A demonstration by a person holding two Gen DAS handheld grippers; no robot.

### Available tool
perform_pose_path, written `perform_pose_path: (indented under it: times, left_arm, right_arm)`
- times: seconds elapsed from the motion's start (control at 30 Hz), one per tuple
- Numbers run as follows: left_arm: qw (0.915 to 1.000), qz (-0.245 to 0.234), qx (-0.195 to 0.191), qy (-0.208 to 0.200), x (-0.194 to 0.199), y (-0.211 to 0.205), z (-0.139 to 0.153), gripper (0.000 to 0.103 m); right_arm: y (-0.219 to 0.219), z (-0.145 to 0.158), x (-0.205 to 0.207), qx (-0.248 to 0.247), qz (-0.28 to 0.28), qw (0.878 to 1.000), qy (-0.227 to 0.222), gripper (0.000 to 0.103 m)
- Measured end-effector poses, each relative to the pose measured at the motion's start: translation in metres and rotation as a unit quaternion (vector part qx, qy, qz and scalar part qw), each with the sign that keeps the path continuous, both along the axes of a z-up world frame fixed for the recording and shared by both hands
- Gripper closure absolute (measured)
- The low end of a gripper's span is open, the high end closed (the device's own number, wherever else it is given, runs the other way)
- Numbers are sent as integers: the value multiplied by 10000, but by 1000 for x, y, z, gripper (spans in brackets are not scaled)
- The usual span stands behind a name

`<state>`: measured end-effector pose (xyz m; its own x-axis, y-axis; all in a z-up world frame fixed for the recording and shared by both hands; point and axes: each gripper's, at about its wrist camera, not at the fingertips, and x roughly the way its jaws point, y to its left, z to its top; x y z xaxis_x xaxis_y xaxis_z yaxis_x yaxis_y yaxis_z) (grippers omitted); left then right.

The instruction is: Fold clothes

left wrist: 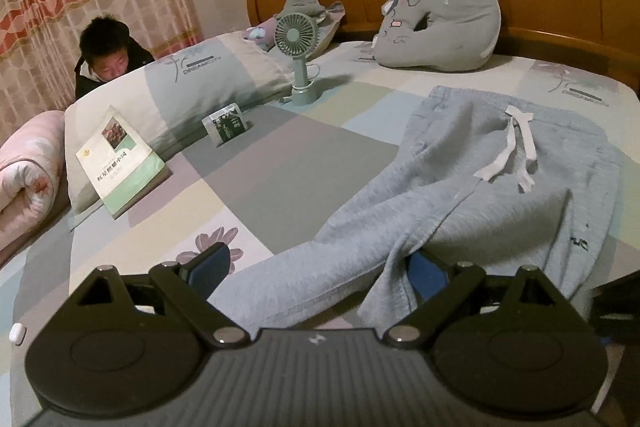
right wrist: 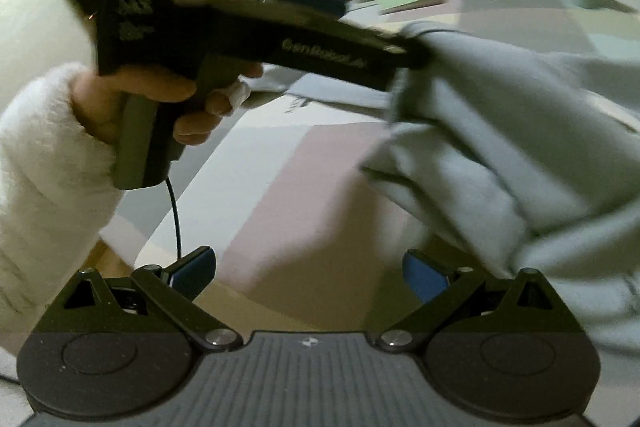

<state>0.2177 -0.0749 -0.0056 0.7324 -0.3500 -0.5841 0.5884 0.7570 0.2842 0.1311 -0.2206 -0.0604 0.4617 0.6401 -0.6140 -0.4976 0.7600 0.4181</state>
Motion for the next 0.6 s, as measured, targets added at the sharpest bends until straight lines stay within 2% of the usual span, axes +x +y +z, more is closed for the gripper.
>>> perform_pose_path:
  times: [0.13, 0.2, 0.33, 0.5, 0.6]
  left_arm:
    - [9999, -7, -119, 11, -9, 16, 8, 9]
    - [9998, 67, -198, -71, -13, 28, 14, 5]
    - [9992, 193, -331, -141, -17, 44, 15, 4]
    - [9988, 226, -400, 165, -17, 44, -5, 4]
    - [9984, 161, -387, 391, -20, 34, -22, 4]
  right_arm:
    - [13, -7, 22, -661, -221, 9969, -378, 6]
    - [3, -2, 31, -898, -518, 9929, -589, 7]
    - [-32, 18, 43, -1118, -1160, 9826, -928, 7]
    - [-80, 18, 66, -1447, -1766, 9705, -777, 7]
    - [-113, 7, 79, -1320, -2109, 9673, -503, 7]
